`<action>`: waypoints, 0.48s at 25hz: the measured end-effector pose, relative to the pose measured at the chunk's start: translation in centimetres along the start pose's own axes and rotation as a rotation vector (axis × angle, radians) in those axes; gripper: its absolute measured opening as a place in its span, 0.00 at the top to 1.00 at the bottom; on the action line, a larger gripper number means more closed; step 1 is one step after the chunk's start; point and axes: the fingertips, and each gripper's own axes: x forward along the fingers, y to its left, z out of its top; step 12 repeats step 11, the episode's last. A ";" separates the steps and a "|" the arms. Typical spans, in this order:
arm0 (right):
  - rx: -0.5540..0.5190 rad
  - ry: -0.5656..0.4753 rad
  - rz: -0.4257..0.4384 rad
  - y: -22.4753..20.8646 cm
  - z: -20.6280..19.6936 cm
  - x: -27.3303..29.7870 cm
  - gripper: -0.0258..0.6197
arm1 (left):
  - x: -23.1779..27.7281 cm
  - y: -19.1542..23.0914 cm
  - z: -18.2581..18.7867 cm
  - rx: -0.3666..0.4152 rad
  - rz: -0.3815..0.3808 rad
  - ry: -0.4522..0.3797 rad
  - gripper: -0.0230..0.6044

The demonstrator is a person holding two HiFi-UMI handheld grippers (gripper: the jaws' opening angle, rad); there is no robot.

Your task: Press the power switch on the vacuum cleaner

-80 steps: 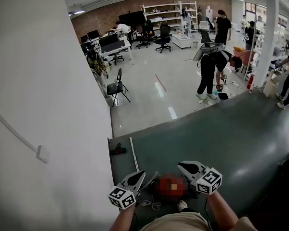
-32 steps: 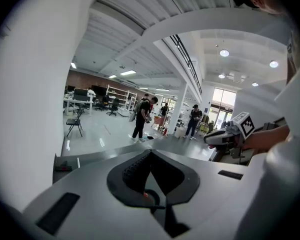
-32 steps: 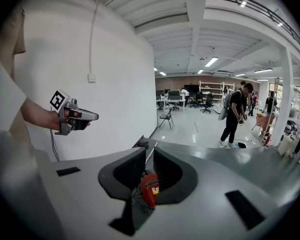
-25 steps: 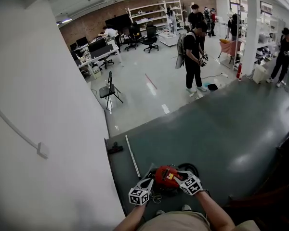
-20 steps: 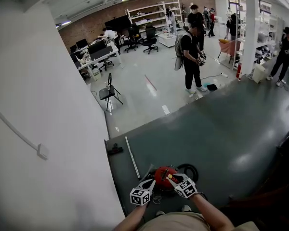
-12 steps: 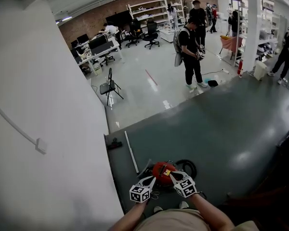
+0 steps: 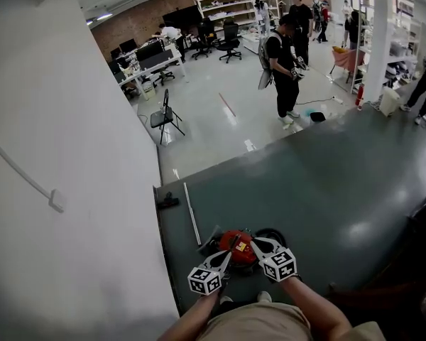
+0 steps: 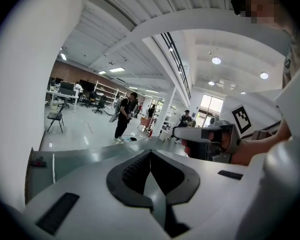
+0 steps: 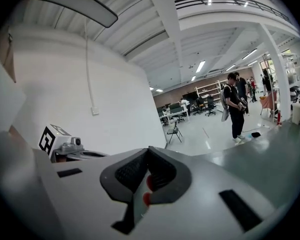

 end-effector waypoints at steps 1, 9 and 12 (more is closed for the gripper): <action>-0.006 -0.008 0.006 0.0 0.5 -0.4 0.95 | 0.1 -0.4 0.4 -0.005 0.000 -0.012 0.96; 0.162 -0.074 0.119 1.5 5.3 -4.3 0.95 | 0.9 -3.0 3.1 0.047 -0.016 -0.059 0.96; 0.055 -0.085 0.125 1.9 6.5 -5.1 0.95 | 1.4 -3.5 3.7 0.088 -0.016 -0.062 0.96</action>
